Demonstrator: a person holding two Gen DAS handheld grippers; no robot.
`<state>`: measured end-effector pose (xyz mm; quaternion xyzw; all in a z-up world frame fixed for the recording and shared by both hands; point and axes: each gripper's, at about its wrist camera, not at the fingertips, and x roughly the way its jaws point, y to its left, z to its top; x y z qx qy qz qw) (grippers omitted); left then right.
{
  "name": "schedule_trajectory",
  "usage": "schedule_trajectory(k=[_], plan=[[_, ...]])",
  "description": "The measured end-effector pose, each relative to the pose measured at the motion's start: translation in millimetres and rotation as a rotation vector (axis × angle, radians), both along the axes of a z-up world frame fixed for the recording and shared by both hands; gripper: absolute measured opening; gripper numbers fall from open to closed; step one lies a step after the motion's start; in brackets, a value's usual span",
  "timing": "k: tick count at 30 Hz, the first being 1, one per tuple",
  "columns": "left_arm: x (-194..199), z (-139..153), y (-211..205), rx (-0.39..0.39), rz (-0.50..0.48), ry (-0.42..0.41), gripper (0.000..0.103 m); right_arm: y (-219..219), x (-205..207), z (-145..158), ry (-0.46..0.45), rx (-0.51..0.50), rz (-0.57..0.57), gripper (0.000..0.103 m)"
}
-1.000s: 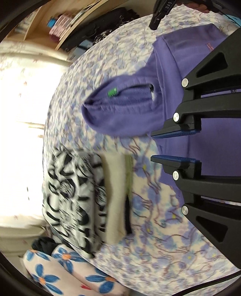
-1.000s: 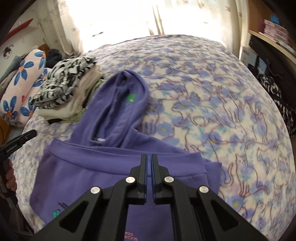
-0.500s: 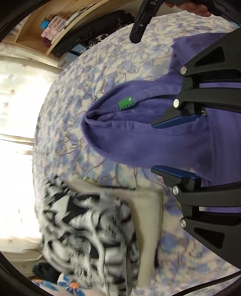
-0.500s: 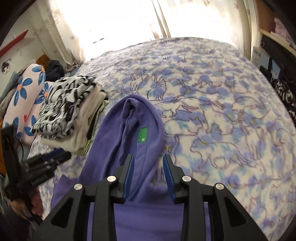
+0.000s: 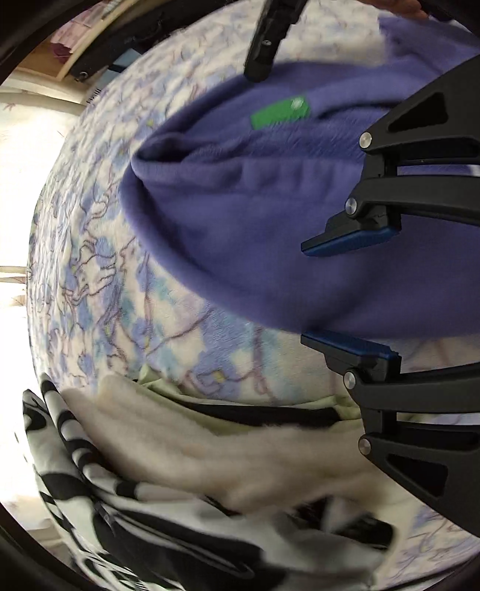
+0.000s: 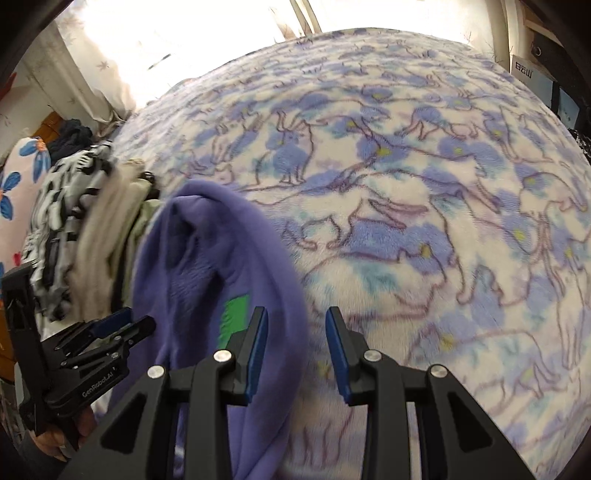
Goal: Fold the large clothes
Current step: 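Grasp the hood with both tools and lift it over the folded body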
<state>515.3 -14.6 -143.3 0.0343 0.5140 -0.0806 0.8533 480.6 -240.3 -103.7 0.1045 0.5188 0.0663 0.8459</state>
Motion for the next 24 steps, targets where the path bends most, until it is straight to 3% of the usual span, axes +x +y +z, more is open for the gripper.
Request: schedule_trajectory(k=[4, 9, 11, 12, 14, 17, 24], plan=[[9.1, -6.6, -8.0, 0.027, -0.011, -0.032, 0.053, 0.0, 23.4, -17.8, 0.018, 0.004, -0.006, 0.032], [13.0, -11.2, -9.7, 0.028, -0.018, -0.045, 0.055, 0.1, 36.4, -27.3, -0.012, 0.066, -0.016, 0.031], [11.2, -9.6, -9.1, 0.010, -0.035, -0.050, 0.038, 3.2, 37.9, -28.0, -0.027, 0.086, -0.002, 0.004], [8.8, -8.5, -8.2, 0.004, -0.042, -0.056, 0.006, 7.5, 37.9, -26.7, -0.029, 0.075, 0.013, 0.005], [1.1, -3.5, -8.0, 0.012, -0.044, -0.082, 0.004, 19.9, 29.7, -14.0, -0.085, 0.039, 0.055, 0.005], [-18.3, 11.7, -3.1, 0.002, -0.035, -0.155, 0.003, 31.7, 12.8, 8.5, -0.167, 0.072, 0.122, 0.005], [-98.0, 75.9, 36.7, -0.141, 0.012, -0.295, 0.003, 56.0, -81.5, 94.5, -0.397, 0.143, 0.322, 0.005]])
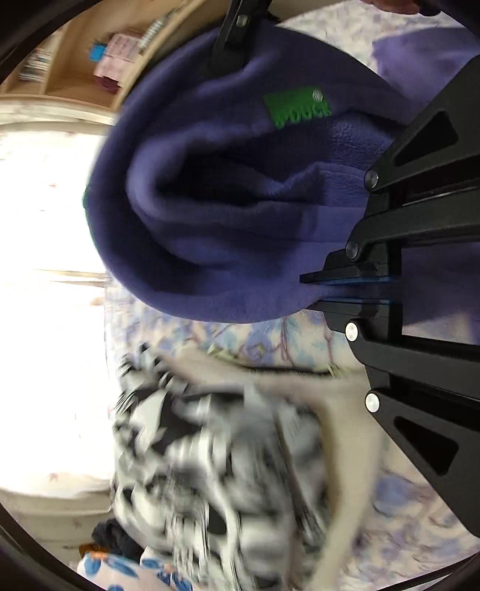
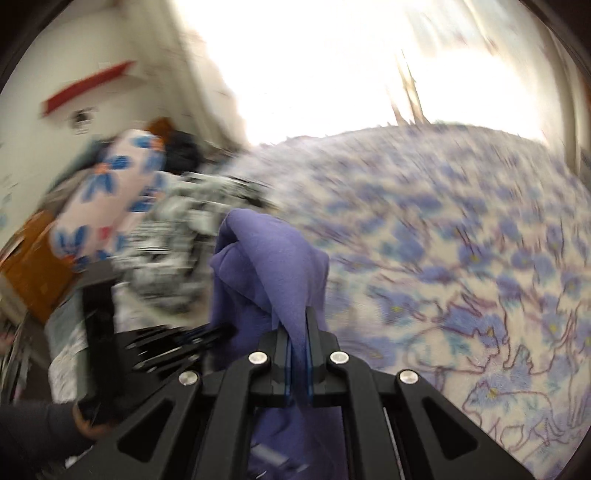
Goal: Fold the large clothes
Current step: 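Grasp the hood with both tools and lift it over the folded body, then release the hood and smooth it flat on the hoodie with both tools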
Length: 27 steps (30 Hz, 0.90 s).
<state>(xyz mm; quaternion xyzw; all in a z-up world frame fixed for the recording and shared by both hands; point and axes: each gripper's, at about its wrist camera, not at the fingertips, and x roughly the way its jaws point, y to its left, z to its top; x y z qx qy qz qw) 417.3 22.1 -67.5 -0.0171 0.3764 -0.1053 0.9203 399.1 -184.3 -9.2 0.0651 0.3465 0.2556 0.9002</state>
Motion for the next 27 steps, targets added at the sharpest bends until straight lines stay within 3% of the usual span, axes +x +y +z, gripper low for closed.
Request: schedule_trajectory(k=[6, 9, 12, 15, 18, 20, 23, 24, 25, 27], plan=[[-106.0, 46.8, 39.2, -0.137, -0.010, -0.063, 0.003, 8.3, -141.5, 65.6, -0.207, -0.002, 0.201, 0.005], [-162.5, 53.9, 53.8, -0.176, -0.035, -0.066, 0.004, 11.8, -202.0, 64.3, -0.267, -0.098, 0.259, 0.006], [-216.8, 41.4, 59.3, -0.175, -0.067, -0.008, 0.004, 12.4, -257.4, 35.9, -0.285, -0.252, 0.271, 0.010], [-264.3, 11.5, 60.2, -0.138, -0.086, 0.092, 0.004, 12.7, -296.9, -9.6, -0.211, -0.421, 0.230, 0.023], [-302.7, -15.8, 61.4, -0.126, -0.094, 0.191, 0.006, 7.1, -319.9, -55.2, -0.087, -0.502, 0.164, 0.023], [-317.5, -27.0, 63.8, -0.135, -0.088, 0.233, 0.009, -0.1, -331.3, -78.2, 0.015, -0.472, 0.115, 0.023], [-333.4, -31.3, 64.4, -0.165, -0.096, 0.272, 0.024, -8.7, -339.0, -91.1, 0.121, -0.390, 0.039, 0.023], [-336.0, -31.9, 65.4, -0.184, -0.100, 0.282, 0.034, -10.8, -344.1, -92.1, 0.140, -0.360, 0.019, 0.023], [-336.9, -32.4, 66.9, -0.216, -0.108, 0.295, 0.045, -16.2, -343.4, -92.8, 0.170, -0.305, -0.019, 0.027], [-334.7, -31.8, 71.6, -0.286, -0.106, 0.302, 0.049, -25.6, -342.8, -91.8, 0.220, -0.183, -0.068, 0.036]])
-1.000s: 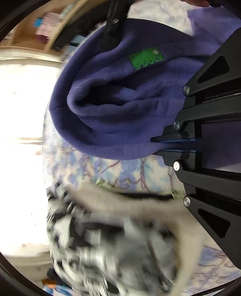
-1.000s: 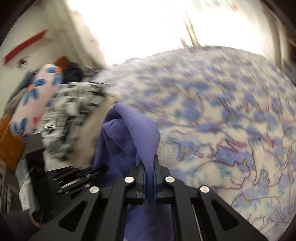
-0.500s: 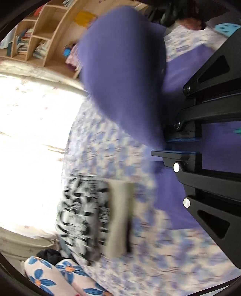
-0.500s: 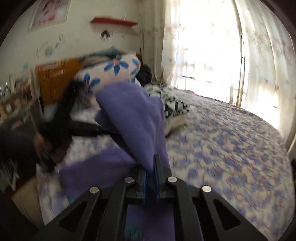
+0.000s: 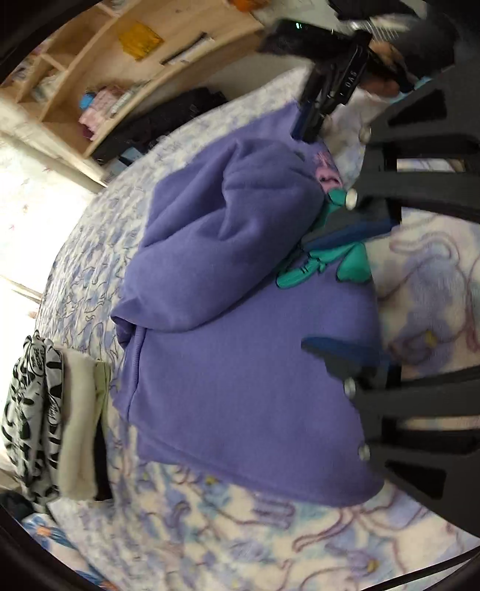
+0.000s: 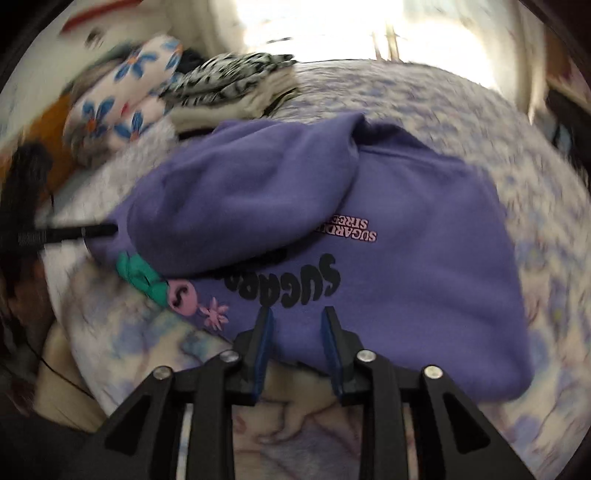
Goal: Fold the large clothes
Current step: 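Release the hood and smooth it flat on the hoodie with both tools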
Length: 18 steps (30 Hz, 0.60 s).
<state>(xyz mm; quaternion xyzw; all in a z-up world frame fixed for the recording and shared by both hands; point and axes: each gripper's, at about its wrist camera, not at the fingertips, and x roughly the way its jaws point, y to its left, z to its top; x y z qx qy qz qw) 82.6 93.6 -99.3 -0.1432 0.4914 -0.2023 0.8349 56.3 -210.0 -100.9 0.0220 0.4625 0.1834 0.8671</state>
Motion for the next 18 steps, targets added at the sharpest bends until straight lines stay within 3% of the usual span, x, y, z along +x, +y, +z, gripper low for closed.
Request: schedule_trajectory(k=[3, 7, 14, 18], plan=[[7.7, -2.4, 4.3, -0.120, -0.012, 0.017, 0.049, -14.3, 6.1, -2.0, 0.059, 0.218, -0.076, 0.041], [31.8, -18.4, 4.2, -0.240, -0.013, 0.028, 0.049, -13.3, 14.8, -10.3, 0.100, 0.378, -0.094, 0.042], [60.4, -39.6, -10.9, -0.283, -0.042, 0.030, 0.051, 3.7, 37.0, -20.0, 0.130, 0.393, -0.083, 0.042], [70.9, -43.0, -17.4, -0.296, -0.049, 0.021, 0.058, 7.5, 50.7, -25.8, 0.125, 0.405, -0.076, 0.042]])
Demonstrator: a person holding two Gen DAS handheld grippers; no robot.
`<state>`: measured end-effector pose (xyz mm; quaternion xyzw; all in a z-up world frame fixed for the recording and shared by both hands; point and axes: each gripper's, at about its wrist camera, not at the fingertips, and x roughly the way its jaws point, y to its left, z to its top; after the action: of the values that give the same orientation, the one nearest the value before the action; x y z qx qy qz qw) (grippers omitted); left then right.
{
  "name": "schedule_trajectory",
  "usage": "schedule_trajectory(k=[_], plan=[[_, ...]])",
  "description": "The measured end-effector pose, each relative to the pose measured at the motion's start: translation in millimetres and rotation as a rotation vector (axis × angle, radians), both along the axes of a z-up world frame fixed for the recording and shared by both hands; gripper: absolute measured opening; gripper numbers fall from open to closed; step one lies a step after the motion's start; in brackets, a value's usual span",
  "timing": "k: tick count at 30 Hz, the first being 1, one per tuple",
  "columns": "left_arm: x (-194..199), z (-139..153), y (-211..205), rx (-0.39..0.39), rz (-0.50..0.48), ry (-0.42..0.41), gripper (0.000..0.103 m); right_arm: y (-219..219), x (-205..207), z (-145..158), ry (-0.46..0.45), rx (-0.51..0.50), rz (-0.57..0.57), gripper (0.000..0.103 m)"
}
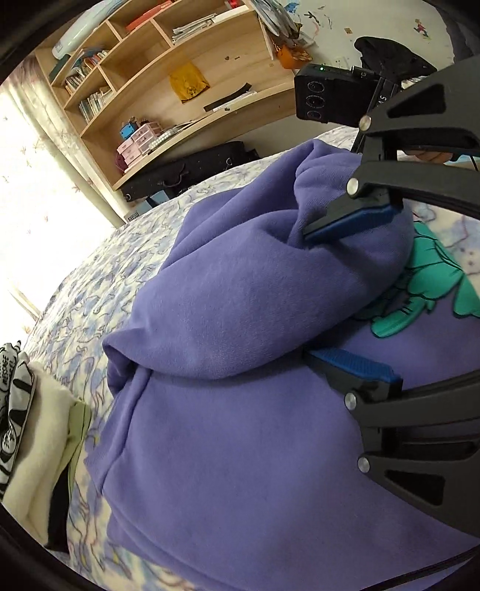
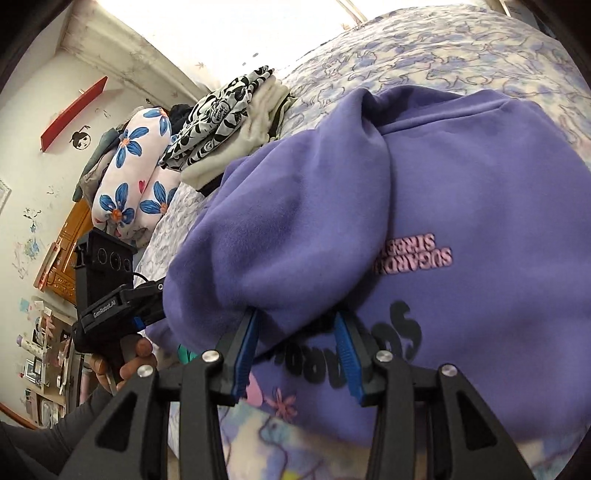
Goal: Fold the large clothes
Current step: 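Release the hood and smooth it flat on the hoodie with both tools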
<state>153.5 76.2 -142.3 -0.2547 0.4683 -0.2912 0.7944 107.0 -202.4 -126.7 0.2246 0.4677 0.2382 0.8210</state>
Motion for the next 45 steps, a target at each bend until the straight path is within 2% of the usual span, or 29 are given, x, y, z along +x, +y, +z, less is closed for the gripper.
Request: schedule_trajectory(k=[4, 6, 8, 9, 10, 11, 15, 18, 21, 23, 25, 30, 32, 34, 36, 39, 43, 44, 45], plan=[[4.2, -1.6, -6.0, -0.023, 0.012, -0.003, 0.059, -1.3, 11.0, -5.5, 0.017, 0.083, -0.017, 0.042], [8.5, -2.1, -6.6, -0.051, 0.035, 0.002, 0.056, -4.0, 13.3, -7.1, 0.018, 0.127, -0.030, 0.042], [8.3, -0.2, -5.6, -0.090, 0.060, 0.007, 0.033, -7.1, 13.3, -4.1, -0.003, 0.160, -0.049, 0.035], [6.9, 1.3, -4.8, -0.093, 0.077, 0.008, 0.016, -7.6, 13.1, -1.8, -0.010, 0.166, -0.050, 0.019], [6.1, 4.4, -3.7, -0.076, 0.099, 0.009, 0.014, -7.9, 12.5, 3.1, -0.023, 0.153, -0.058, 0.007], [3.7, 9.2, -3.2, -0.037, 0.126, 0.002, 0.012, -7.9, 11.1, 9.2, -0.035, 0.126, -0.068, 0.007], [-18.8, 40.8, -8.9, 0.116, 0.205, -0.061, 0.011, -9.6, -1.1, 33.5, -0.077, 0.057, -0.098, 0.006], [-34.0, 50.4, -19.4, 0.244, 0.230, -0.073, 0.011, -11.3, -13.3, 43.3, -0.058, -0.005, -0.122, 0.006], [-46.9, 30.4, -38.5, 0.401, 0.215, -0.049, 0.012, -6.0, -23.8, 30.0, 0.000, -0.114, -0.130, 0.006], [-51.3, 8.5, -47.2, 0.479, 0.195, -0.026, 0.012, -0.9, -24.9, 3.7, 0.075, -0.183, -0.129, 0.005], [-52.7, 5.4, -48.6, 0.493, 0.205, -0.037, 0.012, -2.8, -27.2, -9.2, 0.099, -0.176, -0.147, 0.005], [-51.2, 10.7, -50.7, 0.514, 0.197, -0.041, 0.019, 4.2, -32.0, 2.2, 0.065, -0.243, -0.143, 0.006], [-52.6, 13.3, -46.6, 0.497, 0.203, -0.042, 0.025, 3.1, -32.5, 3.0, 0.077, -0.249, -0.133, 0.009], [-59.8, 17.8, -37.8, 0.490, 0.209, -0.039, 0.042, 0.9, -33.0, 7.6, 0.080, -0.259, -0.131, 0.015], [-64.1, 26.9, -28.3, 0.475, 0.229, -0.046, 0.050, 2.9, -36.8, 14.3, 0.069, -0.296, -0.139, 0.017], [-74.1, 44.8, -18.0, 0.459, 0.250, -0.085, 0.050, 5.5, -42.8, 30.9, 0.020, -0.360, -0.178, 0.017], [-72.5, 66.7, -11.8, 0.442, 0.282, -0.167, 0.049, 11.0, -43.7, 54.6, -0.087, -0.343, -0.194, 0.017], [-68.7, 70.7, -13.0, 0.426, 0.280, -0.185, 0.046, 13.7, -41.2, 57.1, -0.105, -0.334, -0.191, 0.017], [-66.6, 73.7, -14.2, 0.416, 0.277, -0.198, 0.038, 18.5, -36.2, 59.9, -0.130, -0.321, -0.179, 0.017]])
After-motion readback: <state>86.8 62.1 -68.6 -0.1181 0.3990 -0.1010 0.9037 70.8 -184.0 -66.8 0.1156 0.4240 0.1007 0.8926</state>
